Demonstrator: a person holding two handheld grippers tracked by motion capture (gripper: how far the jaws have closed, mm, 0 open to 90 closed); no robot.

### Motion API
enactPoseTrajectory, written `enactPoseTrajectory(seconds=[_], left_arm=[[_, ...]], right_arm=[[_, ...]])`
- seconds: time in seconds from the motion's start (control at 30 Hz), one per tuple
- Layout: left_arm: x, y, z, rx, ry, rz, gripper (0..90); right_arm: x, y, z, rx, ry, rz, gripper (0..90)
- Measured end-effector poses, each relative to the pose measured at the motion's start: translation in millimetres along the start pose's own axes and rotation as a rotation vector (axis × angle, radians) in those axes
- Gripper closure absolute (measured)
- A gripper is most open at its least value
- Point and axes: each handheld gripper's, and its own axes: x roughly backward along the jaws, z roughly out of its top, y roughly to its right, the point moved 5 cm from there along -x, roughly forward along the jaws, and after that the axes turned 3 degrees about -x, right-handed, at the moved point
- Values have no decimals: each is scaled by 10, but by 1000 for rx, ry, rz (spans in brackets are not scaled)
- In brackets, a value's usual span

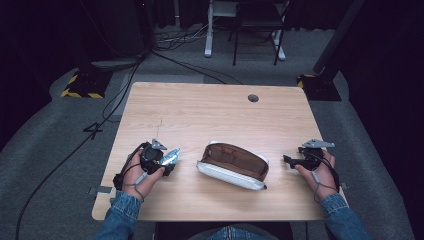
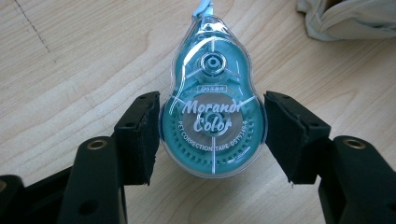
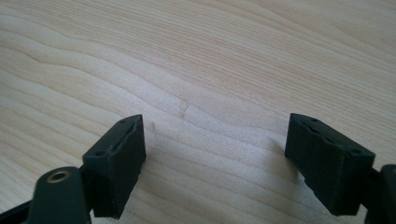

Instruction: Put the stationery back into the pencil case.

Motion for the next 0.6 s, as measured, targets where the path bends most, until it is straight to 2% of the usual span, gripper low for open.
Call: enactPoseTrajectory(seconds=[0.4,0.6], left_arm=[[200,60,128,-26,55,-3,389],[326,149,232,-51,88,-19,388]], right_arm=[[2,-5,0,5,2,5,219],[3,-8,0,9,4,7,228]])
